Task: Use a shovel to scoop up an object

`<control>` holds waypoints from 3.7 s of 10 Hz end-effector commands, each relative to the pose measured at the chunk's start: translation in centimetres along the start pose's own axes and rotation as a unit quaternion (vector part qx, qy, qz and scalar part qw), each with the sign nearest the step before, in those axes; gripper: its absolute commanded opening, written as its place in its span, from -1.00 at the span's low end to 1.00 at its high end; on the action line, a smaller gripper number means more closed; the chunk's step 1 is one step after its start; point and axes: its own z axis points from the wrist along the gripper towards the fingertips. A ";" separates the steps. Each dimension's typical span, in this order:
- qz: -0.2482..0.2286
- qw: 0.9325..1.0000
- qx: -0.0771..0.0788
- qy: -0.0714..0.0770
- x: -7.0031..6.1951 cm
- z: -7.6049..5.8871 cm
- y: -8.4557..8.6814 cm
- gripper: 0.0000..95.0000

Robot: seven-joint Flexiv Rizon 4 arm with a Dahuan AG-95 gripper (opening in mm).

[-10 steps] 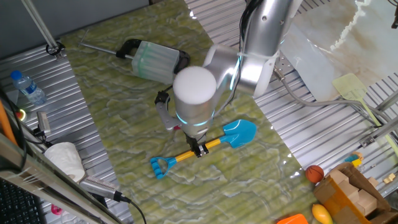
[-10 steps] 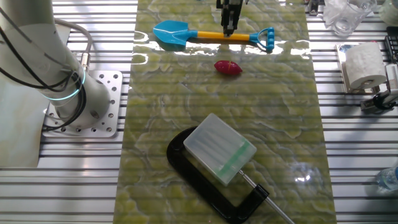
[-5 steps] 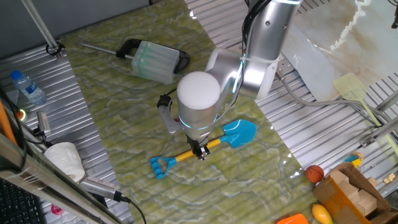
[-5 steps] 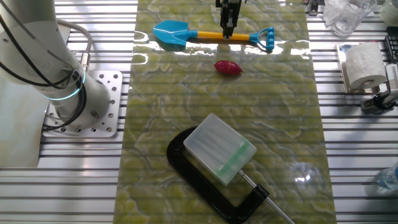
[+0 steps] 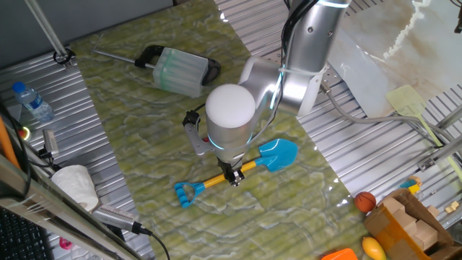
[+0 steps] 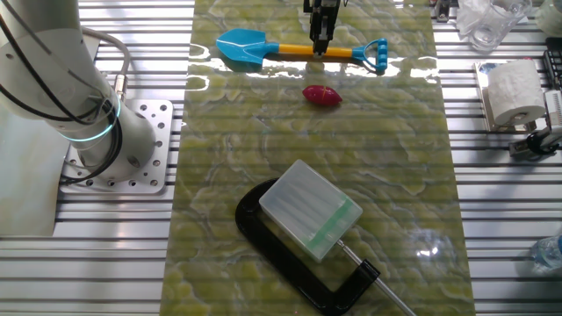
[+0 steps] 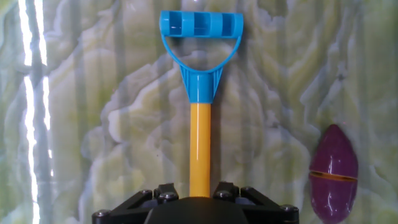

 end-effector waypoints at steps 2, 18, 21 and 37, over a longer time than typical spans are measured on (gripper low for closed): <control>-0.003 1.000 0.006 -0.007 -0.2 0.5 -0.1 -0.60; -0.009 1.000 0.004 -0.013 -0.4 1.2 -0.3 -0.60; -0.007 1.000 0.003 -0.014 -0.4 1.2 -0.3 -0.60; -0.085 0.995 0.003 -0.047 -0.7 -1.4 0.3 -1.00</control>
